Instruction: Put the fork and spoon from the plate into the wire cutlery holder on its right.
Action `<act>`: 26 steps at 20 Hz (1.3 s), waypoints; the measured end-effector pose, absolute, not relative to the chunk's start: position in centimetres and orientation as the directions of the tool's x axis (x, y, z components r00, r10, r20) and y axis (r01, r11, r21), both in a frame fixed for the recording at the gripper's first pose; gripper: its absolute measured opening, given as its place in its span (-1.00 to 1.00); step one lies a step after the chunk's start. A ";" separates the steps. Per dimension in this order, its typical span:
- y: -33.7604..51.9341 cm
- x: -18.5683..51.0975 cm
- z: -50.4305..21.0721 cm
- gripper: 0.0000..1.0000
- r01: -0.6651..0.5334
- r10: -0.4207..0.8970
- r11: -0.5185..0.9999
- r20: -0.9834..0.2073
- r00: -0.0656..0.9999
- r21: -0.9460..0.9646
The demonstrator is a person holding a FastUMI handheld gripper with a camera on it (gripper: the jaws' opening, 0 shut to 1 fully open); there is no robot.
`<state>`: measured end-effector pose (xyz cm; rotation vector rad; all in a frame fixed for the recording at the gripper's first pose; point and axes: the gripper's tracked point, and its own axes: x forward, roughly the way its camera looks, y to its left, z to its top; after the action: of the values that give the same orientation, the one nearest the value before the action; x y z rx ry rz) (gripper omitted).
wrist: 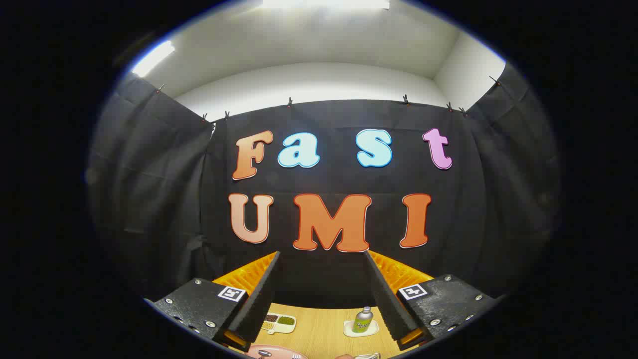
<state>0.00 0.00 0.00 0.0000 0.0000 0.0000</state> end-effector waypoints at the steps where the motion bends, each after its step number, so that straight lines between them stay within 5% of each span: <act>1: 0.2 0.0 0.1 0.91 -0.009 0.008 1.000 0.008 1.000 0.006; 18: 0.5 -0.1 -0.6 0.91 -0.023 0.023 1.000 0.015 1.000 0.013; 26: 3.3 -0.5 -11.0 0.92 -0.077 0.073 0.997 -0.234 0.969 -0.006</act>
<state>-0.47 3.29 -11.02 -0.0154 0.2358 0.0759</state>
